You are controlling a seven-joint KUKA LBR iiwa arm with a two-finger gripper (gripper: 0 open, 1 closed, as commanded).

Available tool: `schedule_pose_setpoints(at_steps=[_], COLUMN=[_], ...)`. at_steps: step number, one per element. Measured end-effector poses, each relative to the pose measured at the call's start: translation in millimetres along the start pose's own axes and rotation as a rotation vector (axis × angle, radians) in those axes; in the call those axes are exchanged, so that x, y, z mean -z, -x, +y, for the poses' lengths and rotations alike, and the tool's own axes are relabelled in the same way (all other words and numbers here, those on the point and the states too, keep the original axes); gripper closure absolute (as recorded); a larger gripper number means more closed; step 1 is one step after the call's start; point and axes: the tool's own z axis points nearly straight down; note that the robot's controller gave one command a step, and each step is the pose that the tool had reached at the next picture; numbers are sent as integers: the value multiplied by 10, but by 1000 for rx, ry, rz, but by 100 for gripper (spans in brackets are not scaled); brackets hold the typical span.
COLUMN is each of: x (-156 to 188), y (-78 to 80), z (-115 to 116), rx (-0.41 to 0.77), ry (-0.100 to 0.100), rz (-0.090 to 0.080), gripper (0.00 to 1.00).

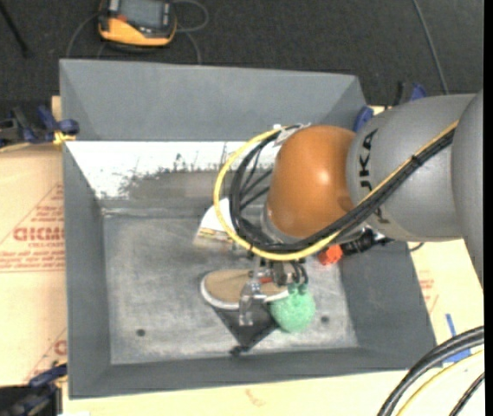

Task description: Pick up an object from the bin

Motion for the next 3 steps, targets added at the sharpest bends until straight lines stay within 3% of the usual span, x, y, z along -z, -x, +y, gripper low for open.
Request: schedule_pose_setpoints(at_steps=[1,2,3], x=[0,-752,-752], y=[0,373,373], z=[0,-284,-284], rx=[0,19,18], ry=[0,0,1], rz=[0,-1,-1], gripper=[0,100,100])
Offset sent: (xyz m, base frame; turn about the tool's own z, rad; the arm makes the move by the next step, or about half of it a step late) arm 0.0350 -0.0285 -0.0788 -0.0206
